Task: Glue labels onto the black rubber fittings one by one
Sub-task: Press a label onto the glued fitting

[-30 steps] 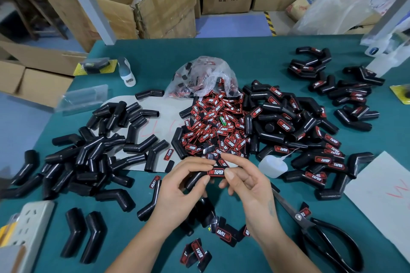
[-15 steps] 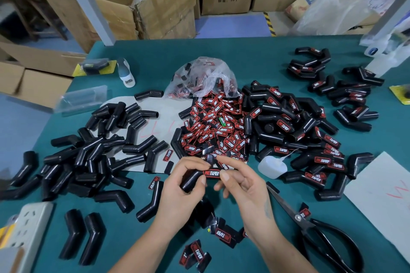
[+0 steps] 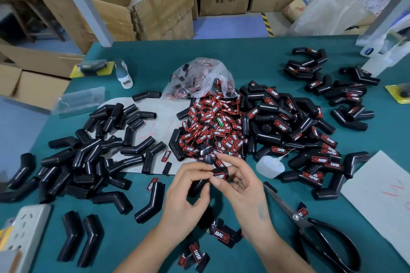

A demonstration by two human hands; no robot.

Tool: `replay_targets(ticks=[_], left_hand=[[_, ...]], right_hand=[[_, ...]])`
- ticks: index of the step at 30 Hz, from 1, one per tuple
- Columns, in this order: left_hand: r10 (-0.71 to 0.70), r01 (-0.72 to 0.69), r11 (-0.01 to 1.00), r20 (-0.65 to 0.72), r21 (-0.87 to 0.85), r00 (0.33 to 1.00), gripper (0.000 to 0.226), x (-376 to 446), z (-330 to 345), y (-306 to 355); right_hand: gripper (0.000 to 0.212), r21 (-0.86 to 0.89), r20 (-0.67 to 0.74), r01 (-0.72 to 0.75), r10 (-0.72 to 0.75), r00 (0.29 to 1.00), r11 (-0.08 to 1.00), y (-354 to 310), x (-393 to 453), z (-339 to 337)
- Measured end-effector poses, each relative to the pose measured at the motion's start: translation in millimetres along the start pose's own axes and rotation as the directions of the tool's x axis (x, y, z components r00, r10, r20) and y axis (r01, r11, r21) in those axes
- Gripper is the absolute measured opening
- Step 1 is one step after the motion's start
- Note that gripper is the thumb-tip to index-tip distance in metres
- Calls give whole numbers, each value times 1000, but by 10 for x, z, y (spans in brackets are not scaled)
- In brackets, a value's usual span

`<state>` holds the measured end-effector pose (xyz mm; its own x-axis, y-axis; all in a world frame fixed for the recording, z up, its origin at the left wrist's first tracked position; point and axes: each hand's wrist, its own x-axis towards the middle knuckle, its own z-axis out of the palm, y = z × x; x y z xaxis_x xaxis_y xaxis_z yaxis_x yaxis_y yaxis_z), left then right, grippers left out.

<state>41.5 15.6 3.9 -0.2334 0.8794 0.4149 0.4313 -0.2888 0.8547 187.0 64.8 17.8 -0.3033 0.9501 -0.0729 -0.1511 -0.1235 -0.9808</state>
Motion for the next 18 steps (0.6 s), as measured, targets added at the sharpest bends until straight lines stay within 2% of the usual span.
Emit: replay_targets(ticks=[5,9,12,15,18], left_hand=[[-9,9,1000,-27,0,1000,21,-6,6,-1],[52,-52,997,-3,49,999,25,20,-19,-9],[76,-74,995,-25,60,997,19,26,-22,-26],[-17,18,1000,-104,2,994,12,24,-41,-48],[-87,82,995,-98,-56,991,11,37,-42,-32]], right_hand=[[39,-21,14,34,-34,999,999,0,-18,-48],[35,-7,21,39,-38,999,999,-12,-2,-55],[37,-11,36,38,-38,999,999,-17,8,-47],[41,4,66,27,-27,997,1000,-4,2,-30],[38,-29,49,59,-57,997,998,24,-20,-31]])
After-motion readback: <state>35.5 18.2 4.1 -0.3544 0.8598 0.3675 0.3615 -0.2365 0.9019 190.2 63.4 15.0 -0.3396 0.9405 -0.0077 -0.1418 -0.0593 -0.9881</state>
